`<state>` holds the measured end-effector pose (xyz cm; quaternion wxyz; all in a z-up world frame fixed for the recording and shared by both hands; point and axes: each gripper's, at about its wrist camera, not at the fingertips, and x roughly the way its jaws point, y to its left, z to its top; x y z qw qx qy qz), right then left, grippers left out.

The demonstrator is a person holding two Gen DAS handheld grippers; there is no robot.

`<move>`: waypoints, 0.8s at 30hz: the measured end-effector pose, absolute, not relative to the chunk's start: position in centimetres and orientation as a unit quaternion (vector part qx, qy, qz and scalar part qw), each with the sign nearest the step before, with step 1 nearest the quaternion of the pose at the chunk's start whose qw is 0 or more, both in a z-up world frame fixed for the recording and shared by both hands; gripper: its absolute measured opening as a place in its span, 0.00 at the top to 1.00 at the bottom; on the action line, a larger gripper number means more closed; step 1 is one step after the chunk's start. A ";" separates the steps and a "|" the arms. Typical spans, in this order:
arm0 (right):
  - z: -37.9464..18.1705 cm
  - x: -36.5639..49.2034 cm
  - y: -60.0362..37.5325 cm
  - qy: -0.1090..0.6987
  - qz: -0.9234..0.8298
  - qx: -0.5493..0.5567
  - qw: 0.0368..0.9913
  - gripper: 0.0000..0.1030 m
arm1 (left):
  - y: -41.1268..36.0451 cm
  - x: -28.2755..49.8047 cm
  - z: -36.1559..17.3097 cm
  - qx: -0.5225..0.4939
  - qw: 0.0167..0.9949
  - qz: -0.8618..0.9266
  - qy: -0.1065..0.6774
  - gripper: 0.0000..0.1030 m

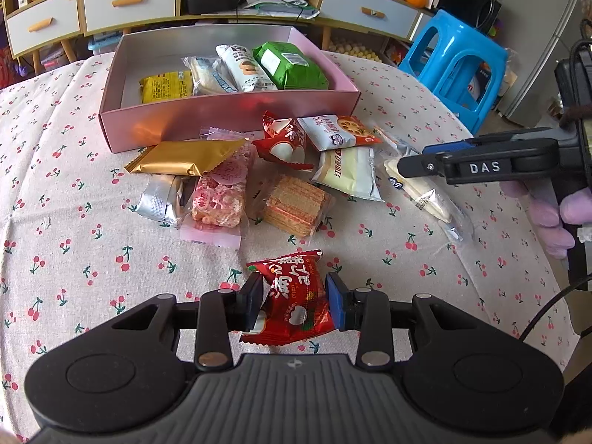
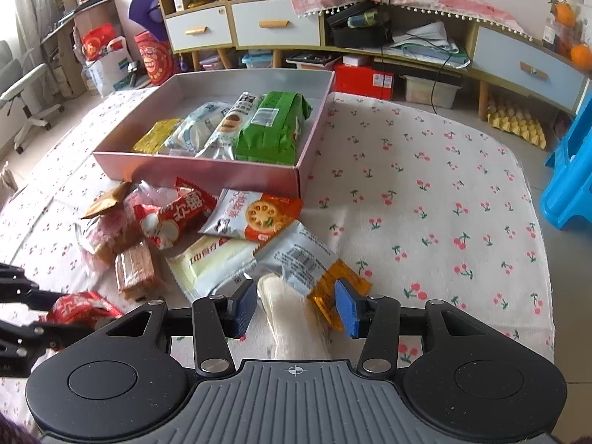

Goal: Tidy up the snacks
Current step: 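Grasp the red pack with the left gripper while the right grasps the orange-labelled pack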

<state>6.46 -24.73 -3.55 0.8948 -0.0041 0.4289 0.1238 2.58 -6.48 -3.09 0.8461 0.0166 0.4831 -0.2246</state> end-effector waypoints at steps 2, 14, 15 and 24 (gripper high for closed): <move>-3.5 6.7 -24.6 0.428 0.120 -0.003 0.896 0.55 | -6.4 2.6 -3.1 0.016 0.846 -0.225 0.483 0.67; -4.0 8.7 -25.6 0.432 0.085 0.031 0.897 0.55 | -5.9 2.8 -2.8 0.005 0.845 -0.223 0.485 0.67; -3.9 8.8 -25.8 0.432 0.086 0.028 0.897 0.55 | -5.8 2.9 -2.7 0.003 0.845 -0.223 0.486 0.67; -4.6 8.7 -26.9 0.440 0.077 -0.036 0.894 0.48 | -5.8 3.0 -2.8 0.001 0.844 -0.222 0.488 0.67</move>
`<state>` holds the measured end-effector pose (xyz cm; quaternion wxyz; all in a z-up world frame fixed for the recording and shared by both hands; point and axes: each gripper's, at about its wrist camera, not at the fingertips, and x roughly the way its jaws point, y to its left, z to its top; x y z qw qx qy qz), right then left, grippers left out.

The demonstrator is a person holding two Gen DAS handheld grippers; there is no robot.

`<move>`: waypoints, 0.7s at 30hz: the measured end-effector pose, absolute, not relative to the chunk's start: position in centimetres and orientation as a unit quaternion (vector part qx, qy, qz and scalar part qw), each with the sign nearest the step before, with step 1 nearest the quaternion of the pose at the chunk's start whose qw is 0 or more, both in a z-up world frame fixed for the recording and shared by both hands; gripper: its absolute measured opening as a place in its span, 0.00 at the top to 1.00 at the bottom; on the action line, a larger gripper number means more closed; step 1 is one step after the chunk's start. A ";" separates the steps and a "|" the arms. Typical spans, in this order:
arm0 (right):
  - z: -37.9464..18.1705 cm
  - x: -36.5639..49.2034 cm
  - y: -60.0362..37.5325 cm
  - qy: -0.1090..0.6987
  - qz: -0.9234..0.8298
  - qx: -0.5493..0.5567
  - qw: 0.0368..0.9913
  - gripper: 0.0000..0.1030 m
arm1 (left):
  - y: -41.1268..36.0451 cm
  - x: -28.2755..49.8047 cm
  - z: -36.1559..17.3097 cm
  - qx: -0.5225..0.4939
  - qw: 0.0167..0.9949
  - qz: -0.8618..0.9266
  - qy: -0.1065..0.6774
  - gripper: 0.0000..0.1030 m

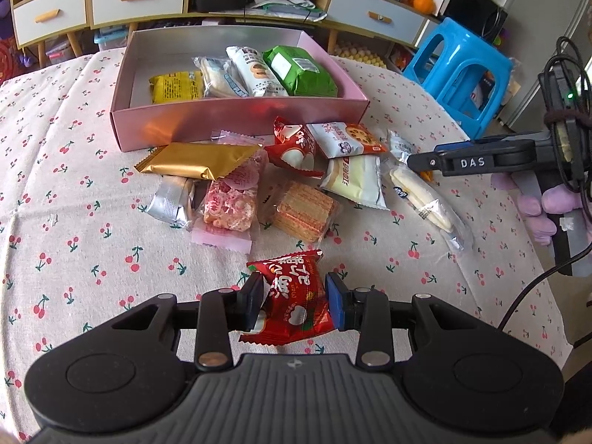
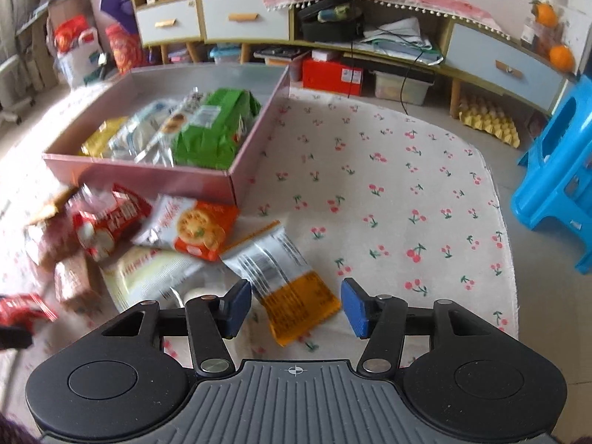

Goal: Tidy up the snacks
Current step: 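Grasp the red pack with the left gripper while the right grasps the orange-labelled pack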

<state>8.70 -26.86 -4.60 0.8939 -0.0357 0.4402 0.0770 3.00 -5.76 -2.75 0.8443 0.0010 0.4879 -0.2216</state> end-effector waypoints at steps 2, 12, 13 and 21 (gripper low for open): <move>-5.1 8.9 -26.7 0.445 0.074 -0.046 0.891 0.48 | -5.8 3.0 -2.8 0.004 0.844 -0.222 0.489 0.67; -5.8 9.9 -25.8 0.430 0.067 -0.043 0.899 0.47 | -6.0 3.0 -3.0 0.006 0.843 -0.220 0.491 0.68; -5.8 10.0 -25.7 0.429 0.065 -0.042 0.900 0.48 | -5.9 3.0 -3.0 0.006 0.843 -0.220 0.491 0.68; -5.2 10.1 -25.0 0.429 0.069 -0.033 0.900 0.67 | -5.7 2.9 -2.8 0.002 0.842 -0.224 0.491 0.69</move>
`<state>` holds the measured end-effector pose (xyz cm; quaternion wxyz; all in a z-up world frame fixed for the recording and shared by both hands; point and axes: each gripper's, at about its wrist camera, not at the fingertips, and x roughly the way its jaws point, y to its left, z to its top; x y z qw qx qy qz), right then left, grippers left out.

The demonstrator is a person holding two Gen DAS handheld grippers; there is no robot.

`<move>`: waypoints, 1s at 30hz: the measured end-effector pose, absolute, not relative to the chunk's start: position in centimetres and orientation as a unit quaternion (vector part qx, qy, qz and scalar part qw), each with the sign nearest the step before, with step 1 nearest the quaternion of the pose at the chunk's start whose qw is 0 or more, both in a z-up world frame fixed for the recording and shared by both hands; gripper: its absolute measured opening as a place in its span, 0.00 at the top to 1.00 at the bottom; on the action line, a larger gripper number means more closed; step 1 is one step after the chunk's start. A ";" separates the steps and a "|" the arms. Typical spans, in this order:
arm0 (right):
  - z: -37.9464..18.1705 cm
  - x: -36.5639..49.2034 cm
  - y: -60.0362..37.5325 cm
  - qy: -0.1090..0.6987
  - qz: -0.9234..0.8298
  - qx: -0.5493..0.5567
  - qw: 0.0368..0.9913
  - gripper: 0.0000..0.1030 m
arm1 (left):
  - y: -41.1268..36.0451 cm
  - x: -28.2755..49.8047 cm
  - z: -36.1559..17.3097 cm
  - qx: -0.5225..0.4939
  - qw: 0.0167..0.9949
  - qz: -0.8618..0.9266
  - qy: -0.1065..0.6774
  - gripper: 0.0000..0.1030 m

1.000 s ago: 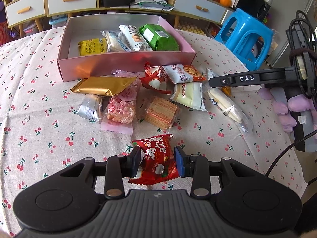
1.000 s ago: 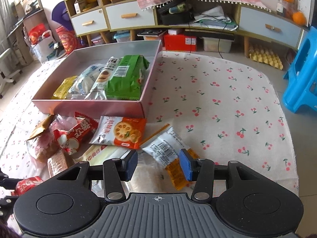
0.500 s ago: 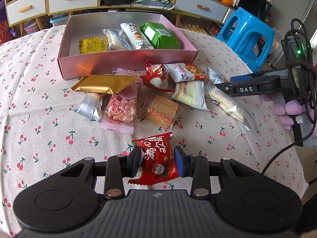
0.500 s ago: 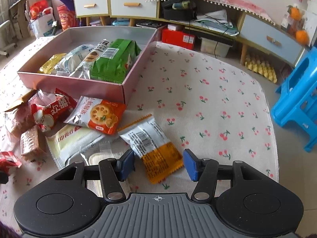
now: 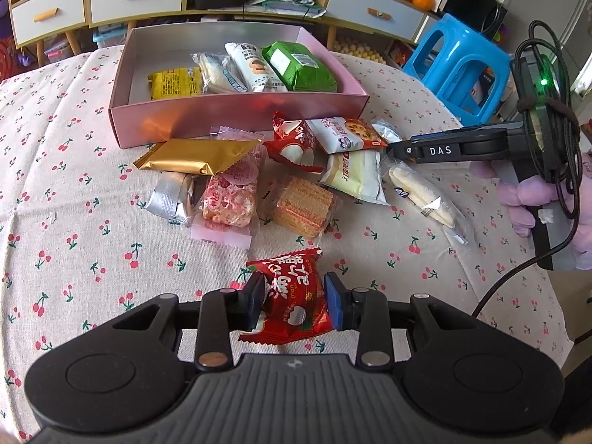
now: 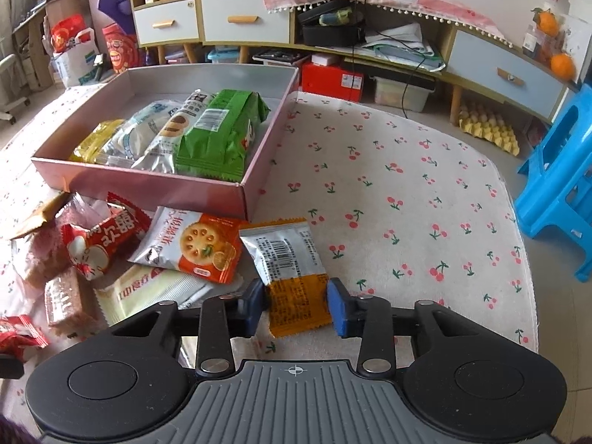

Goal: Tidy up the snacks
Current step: 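Grasp the red pack with the left gripper while the right grasps the orange-labelled pack, then carry both packs over the pink box and open both grippers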

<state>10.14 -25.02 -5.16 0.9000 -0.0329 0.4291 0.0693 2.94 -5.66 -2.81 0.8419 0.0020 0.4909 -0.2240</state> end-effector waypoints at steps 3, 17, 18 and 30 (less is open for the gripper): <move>-4.8 10.1 -25.3 0.434 0.070 -0.013 0.898 0.69 | -5.5 2.9 -2.6 -0.001 0.843 -0.226 0.489 0.70; -3.0 9.3 -27.0 0.447 0.061 0.059 0.890 0.86 | -5.4 2.9 -1.3 -0.020 0.845 -0.243 0.477 0.72; -3.0 9.3 -27.2 0.448 0.058 0.066 0.890 0.88 | -5.3 2.9 -1.2 -0.021 0.845 -0.243 0.476 0.72; -1.5 9.7 -28.0 0.450 0.036 0.129 0.883 0.90 | -4.8 3.6 0.3 -0.039 0.855 -0.244 0.456 0.72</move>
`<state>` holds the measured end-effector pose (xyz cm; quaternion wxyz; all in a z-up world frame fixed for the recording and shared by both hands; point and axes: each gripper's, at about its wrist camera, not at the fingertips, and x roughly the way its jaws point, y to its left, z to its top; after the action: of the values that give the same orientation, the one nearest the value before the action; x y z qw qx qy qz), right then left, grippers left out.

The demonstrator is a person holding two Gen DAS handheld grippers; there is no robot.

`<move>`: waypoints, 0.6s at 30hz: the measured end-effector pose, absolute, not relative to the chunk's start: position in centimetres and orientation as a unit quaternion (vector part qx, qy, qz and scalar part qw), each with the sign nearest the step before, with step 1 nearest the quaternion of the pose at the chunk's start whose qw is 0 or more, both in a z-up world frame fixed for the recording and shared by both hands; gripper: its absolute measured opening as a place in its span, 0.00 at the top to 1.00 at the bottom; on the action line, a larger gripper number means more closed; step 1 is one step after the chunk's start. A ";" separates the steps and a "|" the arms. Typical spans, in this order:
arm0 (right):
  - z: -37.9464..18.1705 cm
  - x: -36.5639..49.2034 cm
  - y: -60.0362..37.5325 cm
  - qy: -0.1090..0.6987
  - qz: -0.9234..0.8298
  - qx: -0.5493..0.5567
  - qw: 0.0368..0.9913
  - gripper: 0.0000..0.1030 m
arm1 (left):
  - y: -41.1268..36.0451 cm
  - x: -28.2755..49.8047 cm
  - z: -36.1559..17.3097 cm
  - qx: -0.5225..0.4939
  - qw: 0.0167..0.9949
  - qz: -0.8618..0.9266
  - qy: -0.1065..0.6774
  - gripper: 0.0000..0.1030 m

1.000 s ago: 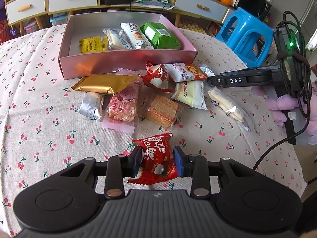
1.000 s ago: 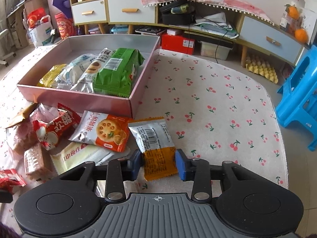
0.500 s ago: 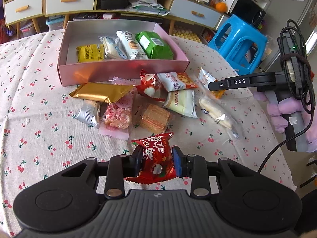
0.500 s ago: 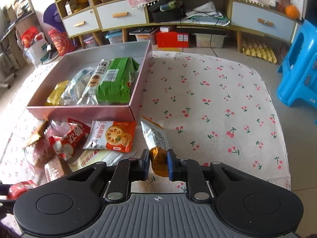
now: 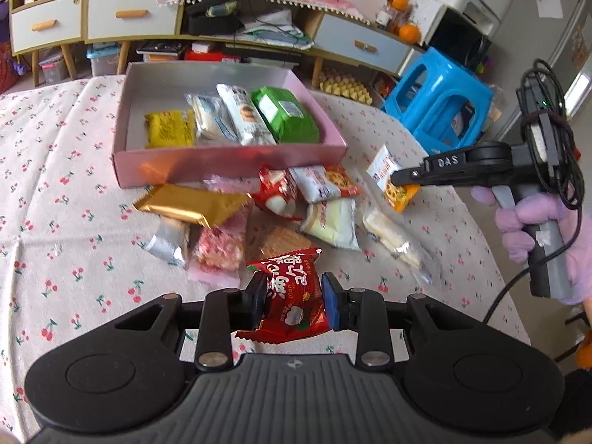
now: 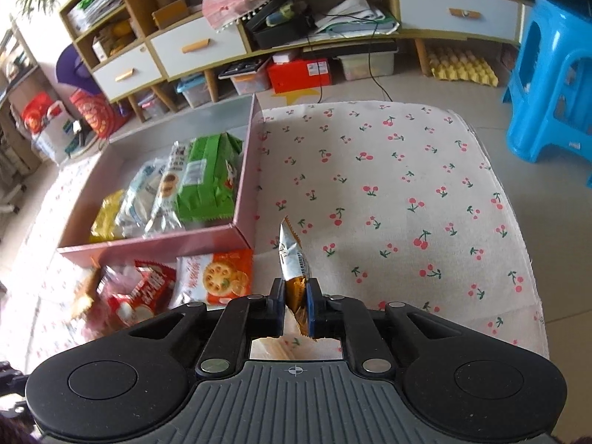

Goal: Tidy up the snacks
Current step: 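Carry both packs over the pink box and open both grippers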

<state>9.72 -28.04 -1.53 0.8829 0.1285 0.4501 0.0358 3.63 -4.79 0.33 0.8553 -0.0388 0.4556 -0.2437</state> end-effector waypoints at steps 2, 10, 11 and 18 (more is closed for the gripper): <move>-1.0 9.8 -28.0 0.447 0.037 0.142 0.882 0.90 | -4.3 4.0 0.7 -0.047 0.860 -0.237 0.450 0.72; 1.8 10.5 -26.4 0.419 0.071 0.206 0.882 0.90 | -2.8 6.4 2.6 -0.070 0.881 -0.204 0.421 0.72; 1.9 10.7 -25.9 0.419 0.076 0.209 0.881 0.90 | -2.8 7.0 2.8 -0.066 0.883 -0.202 0.418 0.72; 2.5 13.0 -22.3 0.421 0.115 0.223 0.872 0.90 | -2.4 11.9 3.1 -0.013 0.907 -0.173 0.385 0.72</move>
<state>12.97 -22.32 2.55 0.8717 0.2231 0.4209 0.1149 11.86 -2.42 3.09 0.9065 -0.0128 0.3848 -0.1731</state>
